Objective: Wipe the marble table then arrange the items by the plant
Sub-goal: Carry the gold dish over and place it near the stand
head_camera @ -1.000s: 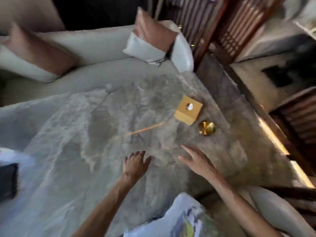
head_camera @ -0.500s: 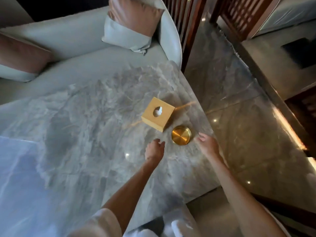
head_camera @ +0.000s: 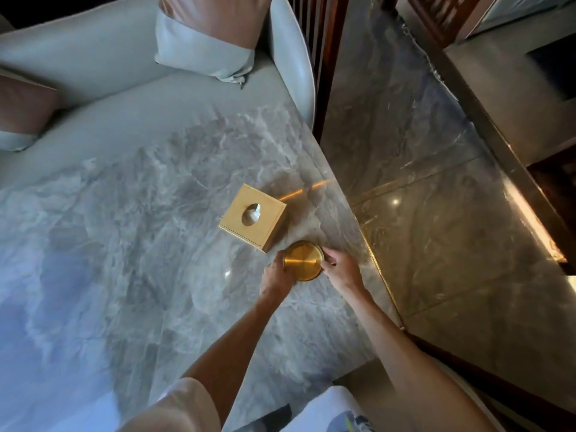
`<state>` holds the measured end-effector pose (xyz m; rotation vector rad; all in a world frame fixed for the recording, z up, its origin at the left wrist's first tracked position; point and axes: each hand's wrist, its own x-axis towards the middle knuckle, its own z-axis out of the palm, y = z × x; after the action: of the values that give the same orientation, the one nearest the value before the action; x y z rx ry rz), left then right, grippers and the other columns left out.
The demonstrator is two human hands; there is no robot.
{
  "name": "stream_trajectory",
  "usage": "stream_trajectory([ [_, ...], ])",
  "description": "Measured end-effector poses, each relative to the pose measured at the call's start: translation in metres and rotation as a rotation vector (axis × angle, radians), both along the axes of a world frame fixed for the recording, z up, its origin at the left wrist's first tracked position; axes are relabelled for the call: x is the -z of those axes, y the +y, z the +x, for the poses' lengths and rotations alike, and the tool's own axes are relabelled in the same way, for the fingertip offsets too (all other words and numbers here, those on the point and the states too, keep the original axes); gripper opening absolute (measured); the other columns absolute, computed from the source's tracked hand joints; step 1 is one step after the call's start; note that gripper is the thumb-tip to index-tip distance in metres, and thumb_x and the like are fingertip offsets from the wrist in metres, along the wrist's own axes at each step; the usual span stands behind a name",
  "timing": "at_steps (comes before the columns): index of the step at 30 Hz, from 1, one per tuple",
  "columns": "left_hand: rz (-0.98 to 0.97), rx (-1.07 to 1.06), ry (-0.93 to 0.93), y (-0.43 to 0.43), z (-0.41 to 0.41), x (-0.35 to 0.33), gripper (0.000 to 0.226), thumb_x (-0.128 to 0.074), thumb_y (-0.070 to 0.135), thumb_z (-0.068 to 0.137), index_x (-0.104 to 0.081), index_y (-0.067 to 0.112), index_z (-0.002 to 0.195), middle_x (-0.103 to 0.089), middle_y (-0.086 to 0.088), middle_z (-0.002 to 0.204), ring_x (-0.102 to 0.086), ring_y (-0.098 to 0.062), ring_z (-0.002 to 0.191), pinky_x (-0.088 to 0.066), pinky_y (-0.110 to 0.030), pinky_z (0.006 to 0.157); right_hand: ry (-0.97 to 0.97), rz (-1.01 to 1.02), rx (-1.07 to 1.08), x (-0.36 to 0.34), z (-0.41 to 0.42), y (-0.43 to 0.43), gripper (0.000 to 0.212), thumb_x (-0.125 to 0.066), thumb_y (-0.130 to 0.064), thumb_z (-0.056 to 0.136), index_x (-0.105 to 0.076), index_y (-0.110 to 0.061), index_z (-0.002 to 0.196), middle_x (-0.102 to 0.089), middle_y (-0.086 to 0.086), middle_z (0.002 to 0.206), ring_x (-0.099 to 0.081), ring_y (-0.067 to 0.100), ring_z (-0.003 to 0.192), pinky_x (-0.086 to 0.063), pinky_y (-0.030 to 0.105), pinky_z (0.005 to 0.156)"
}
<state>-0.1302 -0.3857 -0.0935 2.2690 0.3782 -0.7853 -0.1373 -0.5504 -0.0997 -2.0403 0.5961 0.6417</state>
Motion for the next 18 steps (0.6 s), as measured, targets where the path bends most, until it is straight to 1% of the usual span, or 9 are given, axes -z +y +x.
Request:
stream_trajectory([
  [2,-0.013,-0.003,-0.017,0.002,-0.002,-0.002,0.038,-0.049,0.016,0.090,-0.047,0.020,0.128,-0.071,-0.019,0.100,-0.070,-0.037,0.086,-0.059,-0.050,0.075,-0.017,0.006,-0.018,-0.002,-0.001,0.003,0.044,-0.061,-0.011,0.092,-0.054,-0.018,0.136,-0.065,0.006,0.127,-0.068,0.021,0.103,-0.055,0.040,0.095],
  [4,-0.028,-0.025,-0.037,0.007,-0.005,-0.010,0.036,-0.044,0.017,0.092,-0.048,0.019,0.128,-0.071,-0.019,0.098,-0.070,-0.036,0.085,-0.059,-0.050,0.076,-0.057,0.008,-0.036,-0.005,-0.006,0.010,0.044,-0.060,-0.009,0.092,-0.055,-0.019,0.135,-0.068,0.003,0.124,-0.069,0.018,0.102,-0.056,0.038,0.093],
  [7,-0.037,-0.055,-0.037,0.025,-0.017,-0.030,0.038,-0.042,0.013,0.092,-0.050,0.018,0.128,-0.072,-0.017,0.096,-0.070,-0.033,0.085,-0.059,-0.047,0.077,-0.099,0.003,-0.047,-0.016,-0.020,0.028,0.042,-0.060,-0.012,0.092,-0.057,-0.022,0.133,-0.070,-0.002,0.119,-0.069,0.014,0.101,-0.058,0.036,0.088],
  [9,-0.049,-0.089,-0.047,0.048,-0.032,-0.042,0.039,-0.044,0.010,0.090,-0.053,0.018,0.126,-0.073,-0.015,0.087,-0.071,-0.029,0.078,-0.060,-0.042,0.072,-0.123,0.004,-0.082,-0.027,-0.031,0.047,0.038,-0.060,-0.017,0.091,-0.061,-0.025,0.128,-0.073,-0.006,0.112,-0.070,0.010,0.095,-0.059,0.034,0.085],
  [11,-0.086,-0.149,-0.044,0.079,-0.049,-0.050,0.041,-0.045,0.006,0.087,-0.055,0.017,0.125,-0.071,-0.013,0.070,-0.071,-0.028,0.065,-0.061,-0.041,0.064,-0.141,0.024,-0.138,-0.036,-0.040,0.071,0.035,-0.061,-0.020,0.090,-0.064,-0.026,0.124,-0.075,-0.008,0.105,-0.071,0.009,0.091,-0.060,0.037,0.081],
  [13,-0.120,-0.227,-0.022,0.115,-0.066,-0.056,0.045,-0.045,0.002,0.086,-0.053,0.017,0.128,-0.070,-0.016,0.065,-0.070,-0.029,0.058,-0.061,-0.041,0.058,-0.148,0.061,-0.207,-0.042,-0.045,0.102,0.036,-0.061,-0.016,0.088,-0.066,-0.026,0.121,-0.076,-0.010,0.097,-0.072,0.011,0.085,-0.060,0.040,0.077],
  [15,-0.132,-0.322,-0.003,0.151,-0.085,-0.066,0.048,-0.044,0.001,0.086,-0.050,0.017,0.131,-0.071,-0.020,0.068,-0.067,-0.025,0.052,-0.058,-0.034,0.051,-0.133,0.083,-0.300,-0.048,-0.046,0.139,0.038,-0.061,-0.013,0.087,-0.066,-0.027,0.122,-0.076,-0.009,0.101,-0.071,0.013,0.089,-0.060,0.040,0.079],
  [17,-0.148,-0.420,-0.010,0.190,-0.105,-0.076,0.051,-0.043,0.000,0.084,-0.050,0.017,0.131,-0.068,-0.018,0.066,-0.064,-0.019,0.048,-0.056,-0.031,0.053,-0.124,0.080,-0.403,-0.052,-0.048,0.181,0.040,-0.062,-0.017,0.086,-0.064,-0.027,0.125,-0.074,-0.007,0.110,-0.071,0.015,0.097,-0.059,0.039,0.083],
  [18,-0.152,-0.461,-0.024,0.211,-0.116,-0.082,0.052,-0.044,-0.001,0.082,-0.051,0.017,0.130,-0.067,-0.016,0.064,-0.063,-0.019,0.048,-0.056,-0.030,0.056,-0.131,0.077,-0.458,-0.054,-0.050,0.204,0.041,-0.061,-0.019,0.086,-0.063,-0.028,0.126,-0.074,-0.008,0.108,-0.071,0.014,0.096,-0.059,0.038,0.083],
])
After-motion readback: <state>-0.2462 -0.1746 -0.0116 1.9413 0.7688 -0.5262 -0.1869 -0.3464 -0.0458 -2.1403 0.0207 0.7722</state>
